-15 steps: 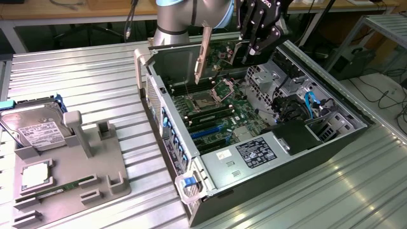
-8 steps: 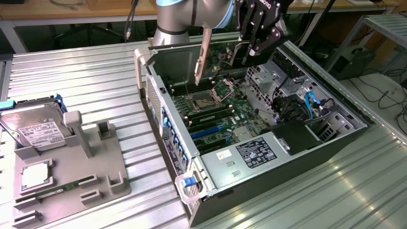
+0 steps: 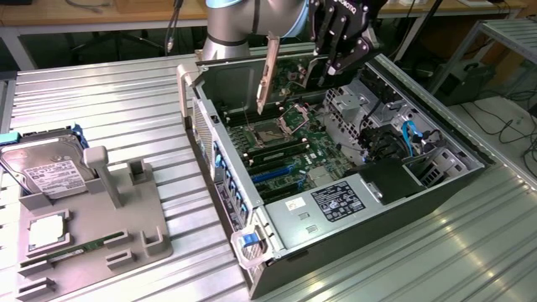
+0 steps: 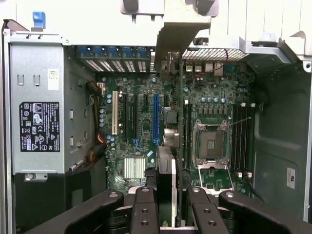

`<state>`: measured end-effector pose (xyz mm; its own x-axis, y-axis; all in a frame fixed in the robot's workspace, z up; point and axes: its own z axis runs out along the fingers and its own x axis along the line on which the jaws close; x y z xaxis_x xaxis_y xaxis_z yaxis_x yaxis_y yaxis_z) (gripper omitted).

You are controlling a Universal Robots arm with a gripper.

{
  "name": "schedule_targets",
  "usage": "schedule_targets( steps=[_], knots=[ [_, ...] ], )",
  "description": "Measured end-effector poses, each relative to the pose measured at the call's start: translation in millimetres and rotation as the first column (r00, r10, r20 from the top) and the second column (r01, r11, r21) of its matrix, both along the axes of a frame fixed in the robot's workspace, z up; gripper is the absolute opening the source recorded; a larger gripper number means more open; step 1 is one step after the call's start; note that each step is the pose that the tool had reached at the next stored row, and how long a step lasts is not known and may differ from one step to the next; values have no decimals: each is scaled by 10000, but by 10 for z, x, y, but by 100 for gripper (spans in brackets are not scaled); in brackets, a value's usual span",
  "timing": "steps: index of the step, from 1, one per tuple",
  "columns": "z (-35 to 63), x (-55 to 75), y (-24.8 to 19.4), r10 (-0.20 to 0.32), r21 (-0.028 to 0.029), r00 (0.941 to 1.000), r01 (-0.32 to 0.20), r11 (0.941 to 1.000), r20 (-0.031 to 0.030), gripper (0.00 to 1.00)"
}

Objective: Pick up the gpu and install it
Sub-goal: 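Insert the gpu into the slot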

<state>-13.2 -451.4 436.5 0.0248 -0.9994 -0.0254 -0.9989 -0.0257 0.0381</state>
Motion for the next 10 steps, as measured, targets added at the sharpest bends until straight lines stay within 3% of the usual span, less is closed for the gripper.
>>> schedule_targets(
  steps=[5,10],
  knots=[
    [-17,0,1,52,0,10000,-52,10000,0,27],
    [-96,-10,1,57,2,10000,-57,10000,0,27]
  ],
)
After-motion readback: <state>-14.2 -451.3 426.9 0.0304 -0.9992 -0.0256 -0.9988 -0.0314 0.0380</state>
